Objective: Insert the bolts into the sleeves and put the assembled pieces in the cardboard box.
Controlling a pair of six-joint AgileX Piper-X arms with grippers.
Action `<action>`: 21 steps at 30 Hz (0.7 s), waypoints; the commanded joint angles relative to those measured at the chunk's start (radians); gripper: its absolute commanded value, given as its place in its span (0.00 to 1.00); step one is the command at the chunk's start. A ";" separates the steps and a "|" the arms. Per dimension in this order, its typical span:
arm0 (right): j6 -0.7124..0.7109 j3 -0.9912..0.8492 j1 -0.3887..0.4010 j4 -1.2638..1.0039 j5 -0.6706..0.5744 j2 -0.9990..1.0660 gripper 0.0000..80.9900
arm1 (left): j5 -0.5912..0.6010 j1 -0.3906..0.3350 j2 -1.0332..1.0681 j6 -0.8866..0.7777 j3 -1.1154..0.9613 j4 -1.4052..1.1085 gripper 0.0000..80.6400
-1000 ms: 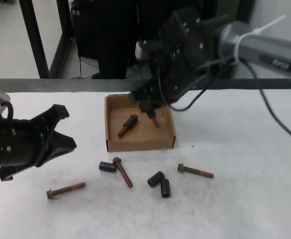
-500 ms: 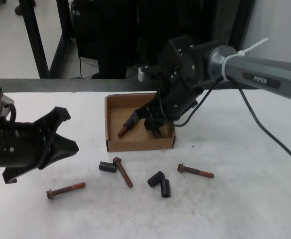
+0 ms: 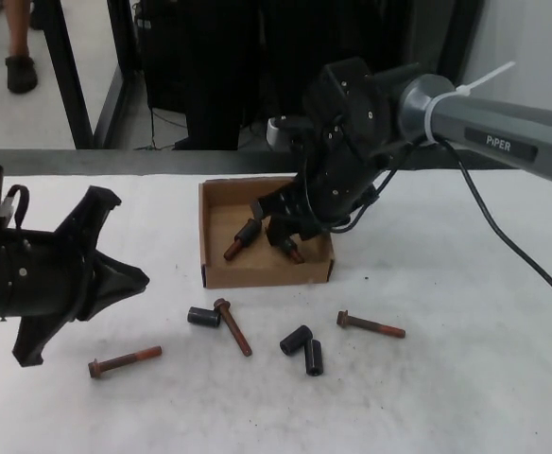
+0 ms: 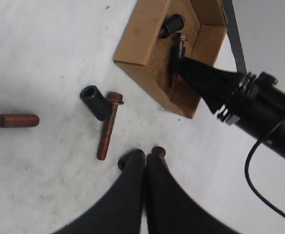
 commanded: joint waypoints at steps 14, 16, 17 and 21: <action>0.036 -0.012 -0.003 0.226 -0.014 -0.226 0.50 | -0.087 -0.001 0.064 -0.630 -0.006 -0.050 0.01; 0.025 -0.012 -0.003 0.251 -0.014 -0.252 0.50 | -0.074 -0.002 0.077 -0.601 -0.006 -0.044 0.01; 0.016 -0.012 -0.003 0.262 -0.014 -0.265 0.50 | -0.071 -0.005 0.078 -0.598 -0.006 -0.037 0.01; 0.005 0.013 -0.003 0.271 -0.014 -0.311 0.50 | -0.080 -0.009 0.078 -0.598 -0.013 0.022 0.04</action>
